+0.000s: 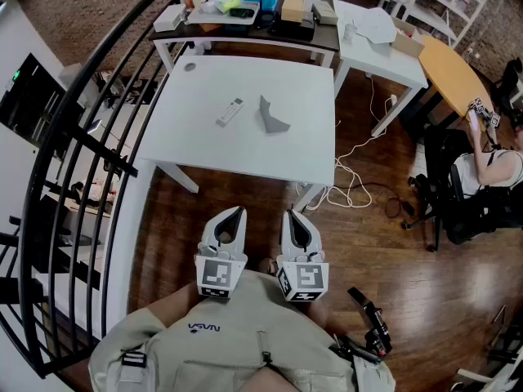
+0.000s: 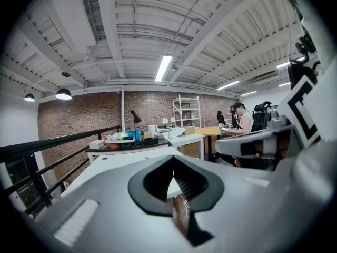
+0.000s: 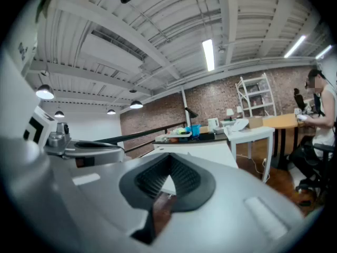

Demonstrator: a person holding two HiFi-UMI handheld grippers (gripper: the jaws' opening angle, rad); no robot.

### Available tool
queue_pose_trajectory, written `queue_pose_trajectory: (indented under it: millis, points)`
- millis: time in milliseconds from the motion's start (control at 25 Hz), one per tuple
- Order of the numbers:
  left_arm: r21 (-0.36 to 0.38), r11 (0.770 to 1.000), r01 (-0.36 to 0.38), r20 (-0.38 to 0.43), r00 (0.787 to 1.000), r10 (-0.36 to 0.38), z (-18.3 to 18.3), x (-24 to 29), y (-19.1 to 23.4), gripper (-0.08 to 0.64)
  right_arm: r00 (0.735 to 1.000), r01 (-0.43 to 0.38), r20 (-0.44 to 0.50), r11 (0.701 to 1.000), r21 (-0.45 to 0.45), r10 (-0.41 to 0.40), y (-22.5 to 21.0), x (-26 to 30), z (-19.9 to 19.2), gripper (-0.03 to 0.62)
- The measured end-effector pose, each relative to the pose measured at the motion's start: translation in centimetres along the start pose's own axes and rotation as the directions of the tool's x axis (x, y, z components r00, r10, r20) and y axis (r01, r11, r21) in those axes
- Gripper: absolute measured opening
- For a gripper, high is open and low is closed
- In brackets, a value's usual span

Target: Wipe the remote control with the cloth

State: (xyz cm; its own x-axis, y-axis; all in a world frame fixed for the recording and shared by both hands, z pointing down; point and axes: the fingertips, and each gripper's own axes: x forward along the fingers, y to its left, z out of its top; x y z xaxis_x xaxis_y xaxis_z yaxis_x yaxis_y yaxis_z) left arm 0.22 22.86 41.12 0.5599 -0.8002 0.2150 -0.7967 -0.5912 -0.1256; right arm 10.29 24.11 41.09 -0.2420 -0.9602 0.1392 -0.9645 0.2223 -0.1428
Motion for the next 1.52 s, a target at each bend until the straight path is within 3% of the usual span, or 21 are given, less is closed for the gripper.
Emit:
queue_pose_trajectory:
  millis: [240, 440, 720, 920, 1000, 1200, 1520]
  points:
    - [-0.039, 0.999, 0.021, -0.004, 1.000, -0.021, -1.2, 2.8, 1.8, 0.005, 1.000, 0.004, -0.023, 1.000, -0.021, -0.005, -0.2, 3.2, -0.3, 0.003]
    - [-0.052, 0.994, 0.100, 0.035, 0.995, -0.098, -0.5, 7.6, 4.8, 0.006, 0.997, 0.065, -0.044, 0.997, -0.038, -0.066, -1.0, 8.1, 0.3, 0.003]
    - [-0.059, 0.988, 0.144, 0.050, 0.989, -0.141, 1.4, 14.5, 14.7, 0.006, 0.993, 0.105, -0.042, 0.992, -0.072, -0.108, 0.7, 18.9, 3.7, 0.003]
    - [-0.035, 0.984, 0.173, 0.058, 0.984, -0.171, 2.1, 17.5, 19.4, 0.006, 0.986, 0.156, -0.050, 0.984, -0.090, -0.161, 0.7, 24.1, 4.8, 0.007]
    - [-0.041, 0.985, 0.165, 0.051, 0.985, -0.163, 1.9, 18.7, 20.7, 0.014, 0.984, 0.161, -0.063, 0.981, -0.105, -0.168, 0.1, 25.6, 4.8, 0.057]
    - [-0.075, 0.989, 0.131, 0.022, 0.991, -0.130, 1.0, 20.5, 21.7, 0.020, 0.981, 0.158, -0.097, 0.980, -0.118, -0.170, -2.2, 27.5, 4.4, 0.083]
    - [-0.051, 0.999, -0.004, -0.015, 1.000, 0.003, 1.3, 24.5, 21.3, 0.044, 0.987, 0.007, -0.159, 0.990, -0.143, -0.030, -6.3, 32.3, 2.7, 0.132]
